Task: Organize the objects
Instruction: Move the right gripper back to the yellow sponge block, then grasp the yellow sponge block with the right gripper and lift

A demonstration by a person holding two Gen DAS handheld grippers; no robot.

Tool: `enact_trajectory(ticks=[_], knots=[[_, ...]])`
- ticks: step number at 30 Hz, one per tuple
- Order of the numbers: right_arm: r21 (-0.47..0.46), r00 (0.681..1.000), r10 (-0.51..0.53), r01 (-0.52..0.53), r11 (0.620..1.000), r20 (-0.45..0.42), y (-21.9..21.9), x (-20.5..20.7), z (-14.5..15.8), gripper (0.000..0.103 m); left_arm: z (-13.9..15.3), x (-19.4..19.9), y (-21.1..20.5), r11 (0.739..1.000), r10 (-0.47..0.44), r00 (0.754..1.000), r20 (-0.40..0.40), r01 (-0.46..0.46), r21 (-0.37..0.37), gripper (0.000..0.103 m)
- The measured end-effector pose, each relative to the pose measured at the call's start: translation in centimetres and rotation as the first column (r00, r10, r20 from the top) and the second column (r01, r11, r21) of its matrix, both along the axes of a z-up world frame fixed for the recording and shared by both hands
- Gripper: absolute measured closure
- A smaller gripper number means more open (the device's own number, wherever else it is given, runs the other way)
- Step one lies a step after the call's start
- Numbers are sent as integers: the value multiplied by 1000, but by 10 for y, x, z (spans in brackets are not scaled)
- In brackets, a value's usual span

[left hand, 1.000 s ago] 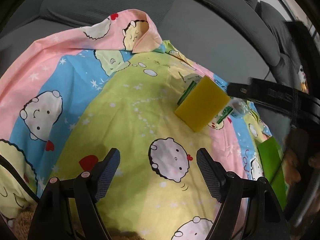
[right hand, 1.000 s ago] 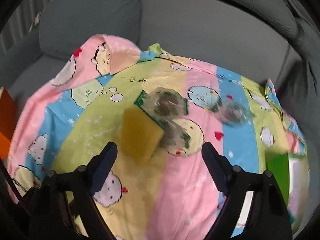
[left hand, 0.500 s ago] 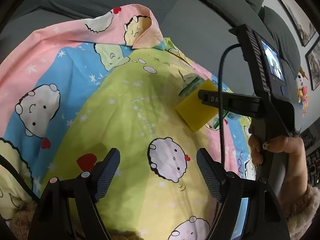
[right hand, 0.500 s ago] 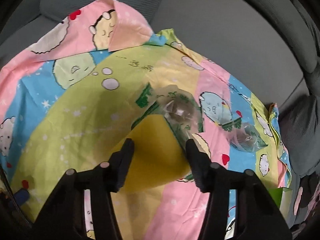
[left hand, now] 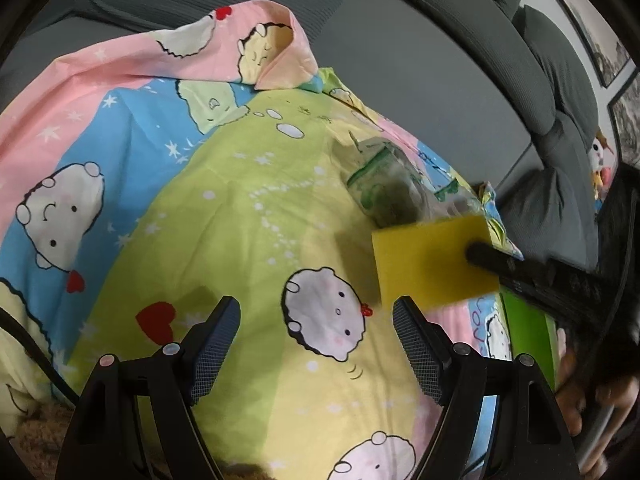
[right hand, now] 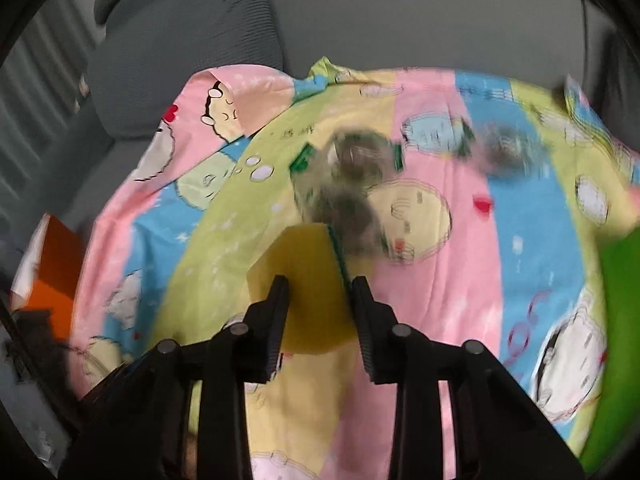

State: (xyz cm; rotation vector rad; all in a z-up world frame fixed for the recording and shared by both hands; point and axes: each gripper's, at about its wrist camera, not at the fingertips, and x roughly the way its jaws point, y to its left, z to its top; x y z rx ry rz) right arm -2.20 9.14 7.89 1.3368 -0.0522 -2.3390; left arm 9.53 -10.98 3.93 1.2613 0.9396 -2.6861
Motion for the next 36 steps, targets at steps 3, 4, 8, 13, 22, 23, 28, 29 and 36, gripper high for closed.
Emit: enact_trajectory(ticks=[3, 4, 8, 13, 22, 23, 28, 29, 36], knots=[[-76, 998, -32, 37, 996, 61, 23, 19, -12, 71, -1, -3, 8, 1000, -29, 1000, 1, 29, 6, 24], [-93, 996, -36, 44, 995, 83, 29, 25, -18, 71, -3, -4, 11, 999, -45, 999, 4, 45, 9, 24], [-90, 989, -85, 96, 991, 123, 55, 40, -35, 70, -8, -9, 25, 995, -100, 995, 13, 100, 22, 24], [7, 979, -155, 156, 988, 133, 76, 42, -43, 63, -10, -16, 42, 987, -157, 988, 3, 157, 44, 24], [-104, 985, -162, 167, 980, 55, 90, 41, -32, 67, -18, -29, 70, 966, -249, 968, -33, 251, 64, 24], [-104, 986, -155, 161, 981, 65, 88, 40, -36, 73, -19, -29, 73, 965, -253, 967, -33, 254, 60, 24], [-156, 981, -144, 164, 974, 132, 90, 33, -49, 70, -20, -32, 86, 961, -275, 961, -44, 275, -5, 25], [-172, 981, -134, 158, 972, 143, 91, 31, -51, 70, -20, -32, 87, 960, -278, 959, -46, 278, -7, 32], [-199, 974, -108, 148, 969, 198, 87, 27, -70, 67, -23, -33, 100, 949, -315, 948, -52, 314, -34, 53]])
